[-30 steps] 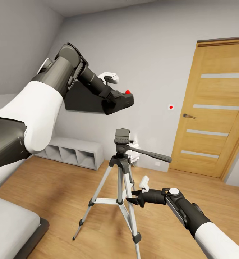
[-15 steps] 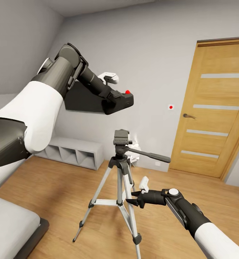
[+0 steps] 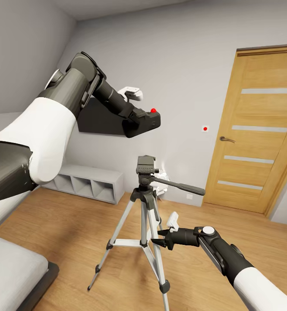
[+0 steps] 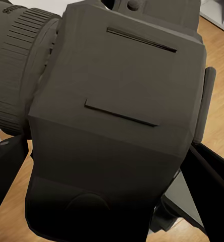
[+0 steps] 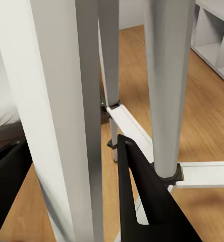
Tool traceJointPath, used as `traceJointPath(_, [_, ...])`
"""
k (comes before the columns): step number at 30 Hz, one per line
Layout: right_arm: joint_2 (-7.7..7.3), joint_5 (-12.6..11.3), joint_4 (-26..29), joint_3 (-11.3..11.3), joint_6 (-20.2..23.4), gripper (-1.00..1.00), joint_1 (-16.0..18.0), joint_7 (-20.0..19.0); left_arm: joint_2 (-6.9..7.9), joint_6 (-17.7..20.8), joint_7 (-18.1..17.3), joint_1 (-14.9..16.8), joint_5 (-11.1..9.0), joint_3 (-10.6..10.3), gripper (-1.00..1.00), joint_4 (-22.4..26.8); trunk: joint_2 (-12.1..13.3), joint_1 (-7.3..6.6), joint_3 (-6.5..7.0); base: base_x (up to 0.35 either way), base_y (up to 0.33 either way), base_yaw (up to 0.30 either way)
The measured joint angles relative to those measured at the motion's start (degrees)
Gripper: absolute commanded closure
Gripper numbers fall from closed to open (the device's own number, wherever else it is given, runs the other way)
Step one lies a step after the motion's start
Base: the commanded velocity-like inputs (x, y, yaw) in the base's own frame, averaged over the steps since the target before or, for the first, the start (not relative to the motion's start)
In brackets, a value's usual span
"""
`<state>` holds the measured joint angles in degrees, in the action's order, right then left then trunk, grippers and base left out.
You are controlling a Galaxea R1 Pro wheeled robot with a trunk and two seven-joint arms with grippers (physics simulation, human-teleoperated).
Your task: Attach the digital camera to the camera tripod in the bedroom.
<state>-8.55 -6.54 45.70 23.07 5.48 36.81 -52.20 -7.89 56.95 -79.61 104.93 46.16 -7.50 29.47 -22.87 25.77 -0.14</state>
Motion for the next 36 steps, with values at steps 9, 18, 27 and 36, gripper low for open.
traceJointPath(9, [-0.68,0.0,0.5,-0.7,0.0,1.0,0.0,0.8,0.47,-0.6,0.0,-0.7,0.1,-0.6,1.0,-0.5,0.0,0.01,0.0,0.0,0.0,0.0])
traceJointPath(18, [-1.71,0.4,0.8,-0.5,0.1,1.0,0.0,-0.1,-1.7,0.1,0.3,-3.6,2.0,-0.6,1.0,1.7,0.0,0.0,-0.01,0.0,0.0,0.0])
traceJointPath(27, [-1.83,0.2,0.8,-2.1,0.1,1.0,0.0,-0.3,-1.89,0.2,0.3,-6.5,2.2,-0.6,1.0,1.9,0.0,0.0,-0.01,0.0,0.0,0.0])
traceJointPath(36, [-1.85,0.2,0.8,-3.9,0.4,1.0,0.0,-0.2,-1.89,0.2,0.4,-9.0,2.2,-0.6,1.0,1.9,0.0,0.0,0.0,0.0,0.0,0.0])
